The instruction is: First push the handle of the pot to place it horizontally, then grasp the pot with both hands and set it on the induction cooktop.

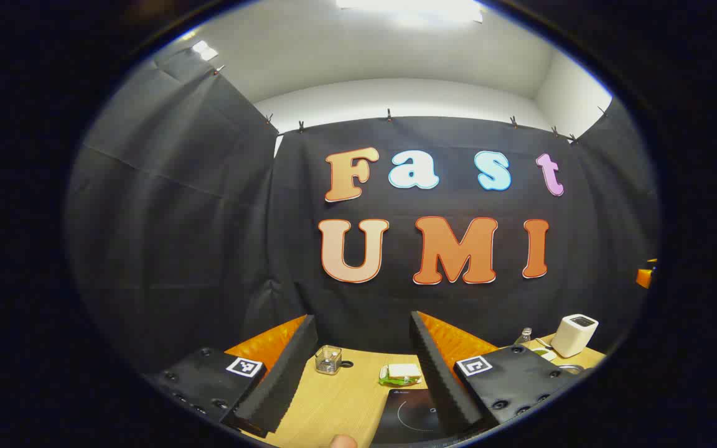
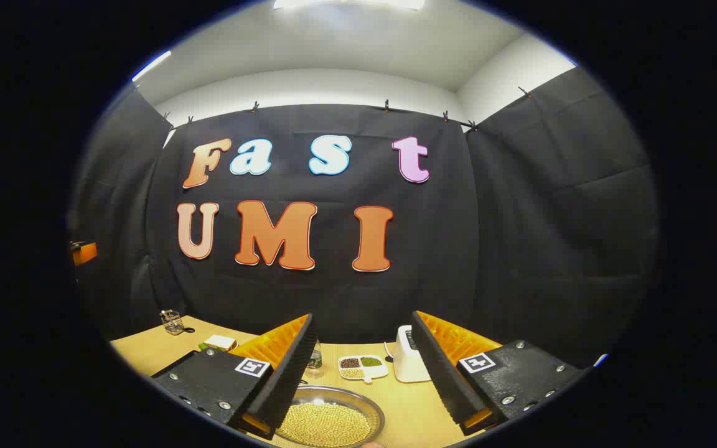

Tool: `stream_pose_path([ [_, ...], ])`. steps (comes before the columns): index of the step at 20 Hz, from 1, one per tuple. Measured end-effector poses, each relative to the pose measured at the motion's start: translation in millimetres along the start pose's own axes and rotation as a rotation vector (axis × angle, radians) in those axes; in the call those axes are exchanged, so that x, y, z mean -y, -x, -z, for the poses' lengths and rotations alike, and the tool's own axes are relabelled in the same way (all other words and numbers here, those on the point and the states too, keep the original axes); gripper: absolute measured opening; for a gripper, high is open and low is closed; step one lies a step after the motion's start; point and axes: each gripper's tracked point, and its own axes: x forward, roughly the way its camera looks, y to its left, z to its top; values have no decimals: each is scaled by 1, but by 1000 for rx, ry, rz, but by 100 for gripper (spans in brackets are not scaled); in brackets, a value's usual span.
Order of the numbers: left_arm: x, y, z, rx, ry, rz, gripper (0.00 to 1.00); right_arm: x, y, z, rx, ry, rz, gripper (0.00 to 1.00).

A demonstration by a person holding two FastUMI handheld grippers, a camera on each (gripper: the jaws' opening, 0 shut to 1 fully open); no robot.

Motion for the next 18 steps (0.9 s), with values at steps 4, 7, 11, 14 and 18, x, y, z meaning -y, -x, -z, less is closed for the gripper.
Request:
stream_pose_path([
  [4, 4, 0, -3, 4, -3, 8, 99, -4, -1, 3, -15, 17, -8, 95],
  [7, 7, 0, -4, 10, -6, 17, 98, -6, 0, 2, -20, 19, -14, 95],
  [11, 11, 1, -4, 10, -14, 29, 99, -2, 0, 1, -22, 7, -10, 95],
  [14, 14, -1, -1, 2, -11, 39, 99, -2, 0, 4, -32, -5, -11, 95],
  [18, 15, 0, 1, -2, -3, 44, 99, 0, 1, 5, -43, -6, -10, 95],
])
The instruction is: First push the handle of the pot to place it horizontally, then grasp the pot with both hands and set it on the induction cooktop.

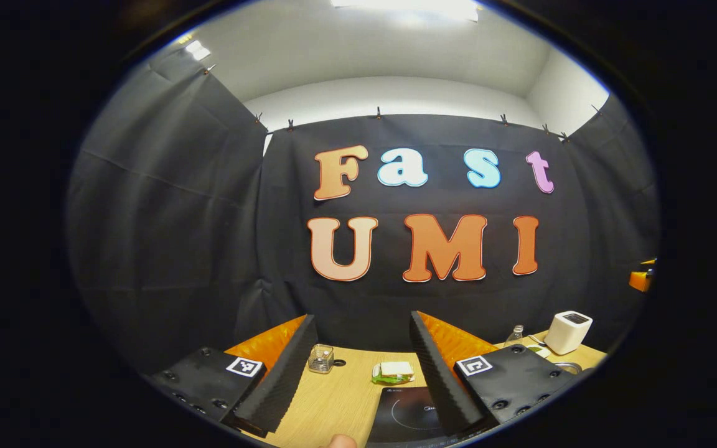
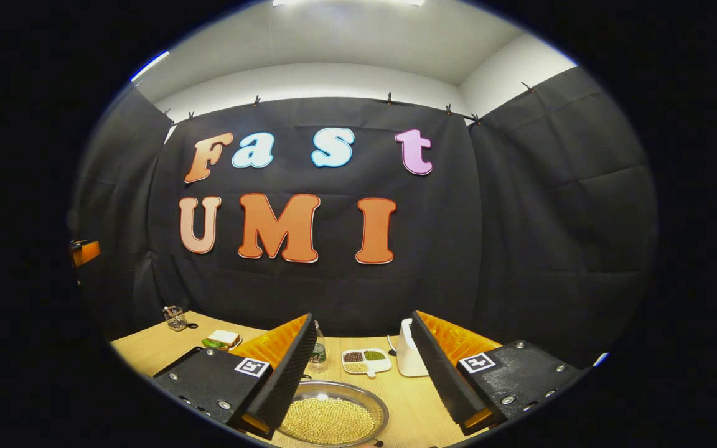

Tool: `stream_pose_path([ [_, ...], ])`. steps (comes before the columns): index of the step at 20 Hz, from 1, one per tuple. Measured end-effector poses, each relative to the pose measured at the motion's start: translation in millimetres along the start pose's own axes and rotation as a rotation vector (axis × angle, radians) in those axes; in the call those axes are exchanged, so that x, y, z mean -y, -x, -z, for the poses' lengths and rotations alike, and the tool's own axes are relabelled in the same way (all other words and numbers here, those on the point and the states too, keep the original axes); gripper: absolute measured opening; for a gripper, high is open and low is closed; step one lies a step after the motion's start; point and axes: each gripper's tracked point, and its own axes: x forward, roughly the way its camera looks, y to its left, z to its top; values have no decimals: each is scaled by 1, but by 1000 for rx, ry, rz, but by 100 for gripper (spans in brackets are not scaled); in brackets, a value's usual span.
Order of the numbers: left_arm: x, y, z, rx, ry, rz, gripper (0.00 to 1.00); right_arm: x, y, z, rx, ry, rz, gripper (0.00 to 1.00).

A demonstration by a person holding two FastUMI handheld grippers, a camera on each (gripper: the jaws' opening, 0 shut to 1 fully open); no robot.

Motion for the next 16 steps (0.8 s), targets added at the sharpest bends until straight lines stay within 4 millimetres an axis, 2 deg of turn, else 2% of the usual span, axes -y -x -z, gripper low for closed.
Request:
stream_pose_path([
  [1, 0, 1, -1, 0, 0, 0, 99, 0, 1, 0, -1, -1, -1, 95],
  [2, 1, 1, 0, 0, 0, 2, 99, -1, 1, 0, -1, -1, -3, 100],
  [3, 2, 1, 0, 0, -1, 3, 99, -3, 3, 2, -3, 1, -11, 92],
  [8, 3, 3, 0, 3, 0, 9, 99, -12, 6, 9, -15, 20, -44, 75],
  [9, 4, 4, 0, 2, -1, 10, 98, -14, 7, 10, -17, 23, -50, 63],
  [10, 4, 4, 0, 2, -4, 10, 99, -16, 9, 12, -20, 24, -59, 65],
  [11, 4, 4, 0, 1, -8, 11, 99, -17, 10, 15, -25, 22, -63, 58],
  [16, 8, 7, 2, -1, -9, 18, 99, -18, 13, 40, -79, 17, -65, 31],
])
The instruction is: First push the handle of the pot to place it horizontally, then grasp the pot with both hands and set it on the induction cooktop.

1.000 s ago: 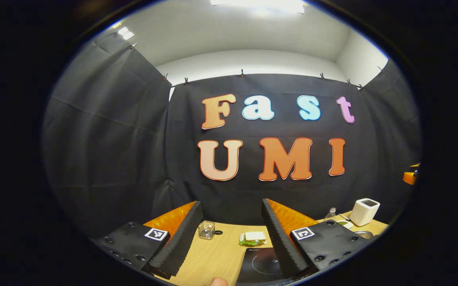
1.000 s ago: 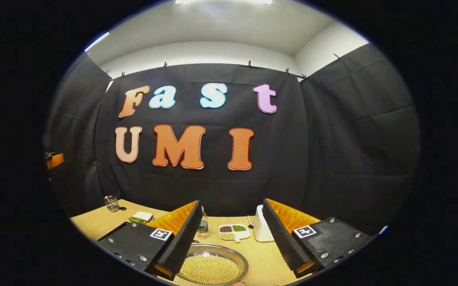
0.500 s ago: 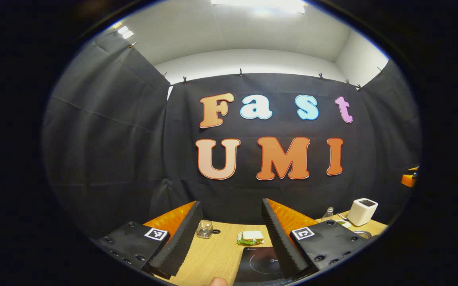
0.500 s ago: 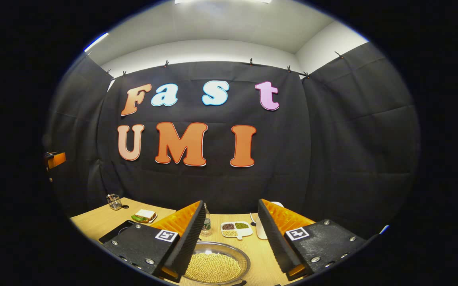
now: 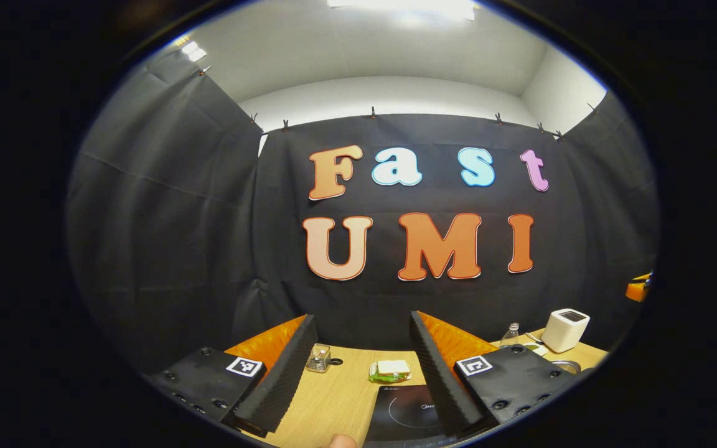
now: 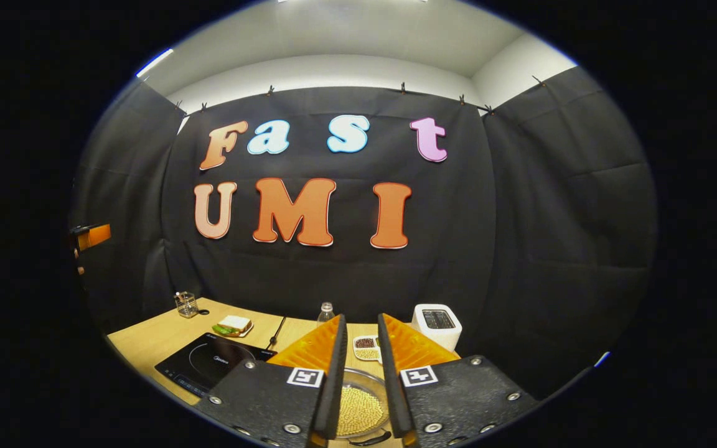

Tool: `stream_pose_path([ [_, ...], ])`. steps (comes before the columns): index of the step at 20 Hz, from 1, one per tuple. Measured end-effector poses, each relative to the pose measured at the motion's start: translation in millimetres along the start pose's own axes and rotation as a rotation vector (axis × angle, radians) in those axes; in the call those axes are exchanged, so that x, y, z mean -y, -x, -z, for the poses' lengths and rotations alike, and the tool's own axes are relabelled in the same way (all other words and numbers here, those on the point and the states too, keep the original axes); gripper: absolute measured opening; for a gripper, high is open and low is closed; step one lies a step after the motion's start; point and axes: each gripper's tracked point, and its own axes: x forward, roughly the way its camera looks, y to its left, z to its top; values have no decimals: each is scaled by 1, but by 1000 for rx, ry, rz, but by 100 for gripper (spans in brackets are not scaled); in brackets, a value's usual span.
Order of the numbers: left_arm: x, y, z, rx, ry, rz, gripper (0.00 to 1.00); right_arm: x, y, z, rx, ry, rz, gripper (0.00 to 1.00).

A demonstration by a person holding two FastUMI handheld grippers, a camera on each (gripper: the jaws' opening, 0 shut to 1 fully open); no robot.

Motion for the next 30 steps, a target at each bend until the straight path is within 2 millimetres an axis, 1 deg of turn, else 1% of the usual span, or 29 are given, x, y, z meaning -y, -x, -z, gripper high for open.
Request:
stream_pose_path([
  [1, 1, 0, 0, 0, 2, 1, 99, -1, 1, 7, -16, -2, -2, 23],
  [5, 2, -2, 3, -6, 3, 5, 99, -1, 3, 34, -77, -3, -11, 7],
  [9, 4, -2, 7, -16, 1, 7, 98, 0, 5, 68, -151, -17, -21, 0],
  [13, 7, -4, 10, -25, 5, 12, 99, -2, 11, 102, -229, -5, -29, 0],
  [15, 8, -4, 12, -27, 7, 13, 98, -5, 16, 120, -271, -9, -42, 0],
  [26, 12, -8, 24, -43, -1, 18, 99, -26, 38, 221, -503, -33, -96, 0],
  [30, 12, -7, 26, -48, -2, 16, 99, -30, 47, 253, -579, -38, -106, 0],
])
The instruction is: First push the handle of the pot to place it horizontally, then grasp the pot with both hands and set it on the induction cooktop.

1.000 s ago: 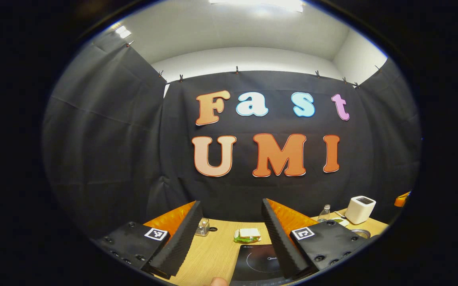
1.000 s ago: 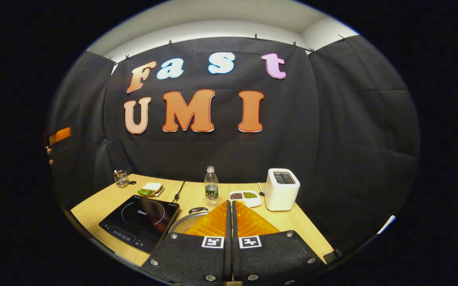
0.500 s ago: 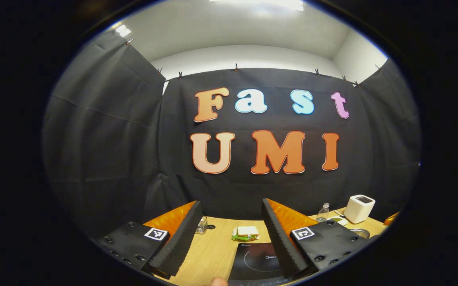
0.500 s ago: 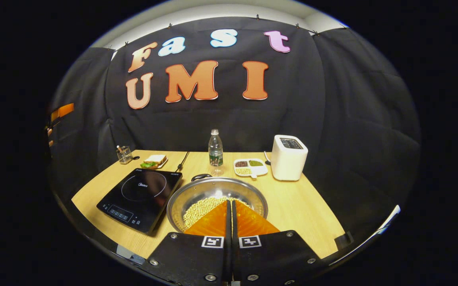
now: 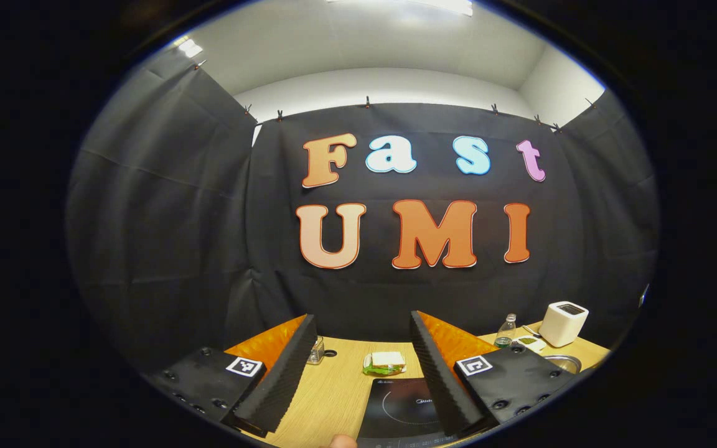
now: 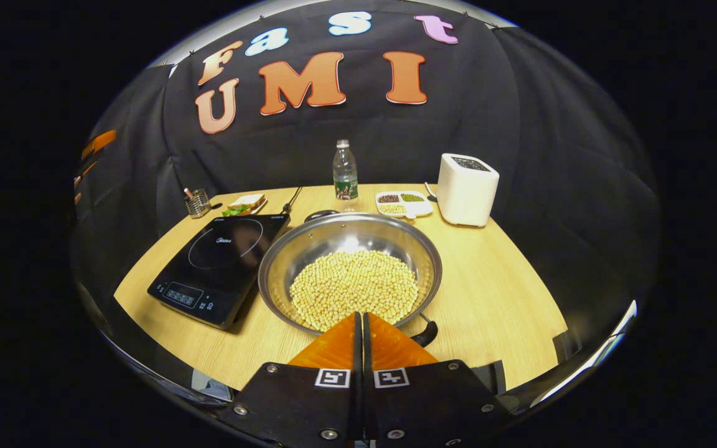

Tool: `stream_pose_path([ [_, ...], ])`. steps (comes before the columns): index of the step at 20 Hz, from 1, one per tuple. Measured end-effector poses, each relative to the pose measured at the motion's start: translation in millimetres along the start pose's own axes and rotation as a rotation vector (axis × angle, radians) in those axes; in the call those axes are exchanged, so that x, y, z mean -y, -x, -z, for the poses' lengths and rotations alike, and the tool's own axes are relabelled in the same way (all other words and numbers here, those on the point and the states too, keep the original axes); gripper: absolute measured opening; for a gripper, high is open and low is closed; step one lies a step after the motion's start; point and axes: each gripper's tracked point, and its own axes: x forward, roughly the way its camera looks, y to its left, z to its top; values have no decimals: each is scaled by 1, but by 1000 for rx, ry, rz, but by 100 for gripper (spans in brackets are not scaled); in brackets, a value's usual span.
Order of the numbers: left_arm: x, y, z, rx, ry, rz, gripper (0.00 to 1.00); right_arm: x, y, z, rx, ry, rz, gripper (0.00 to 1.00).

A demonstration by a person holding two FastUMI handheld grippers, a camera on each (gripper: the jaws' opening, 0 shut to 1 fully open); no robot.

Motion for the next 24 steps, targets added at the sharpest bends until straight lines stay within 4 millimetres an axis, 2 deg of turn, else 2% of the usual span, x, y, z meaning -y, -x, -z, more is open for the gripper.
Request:
stream_pose_path([
  [4, 1, -1, 3, -5, -1, 2, 98, -6, -8, 29, -75, -8, -21, 0],
  [8, 5, 1, 5, -8, -3, 10, 99, -15, -14, 44, -121, -18, -38, 0],
  [11, 7, 1, 5, -7, -11, 15, 99, -13, -21, 55, -152, -19, -28, 0],
  [17, 3, 0, 7, -14, -8, 6, 99, -2, -26, 58, -161, -67, -8, 0],
  [24, 8, -2, 9, -15, -11, 15, 99, 31, -38, 60, -157, -139, 68, 0],
])
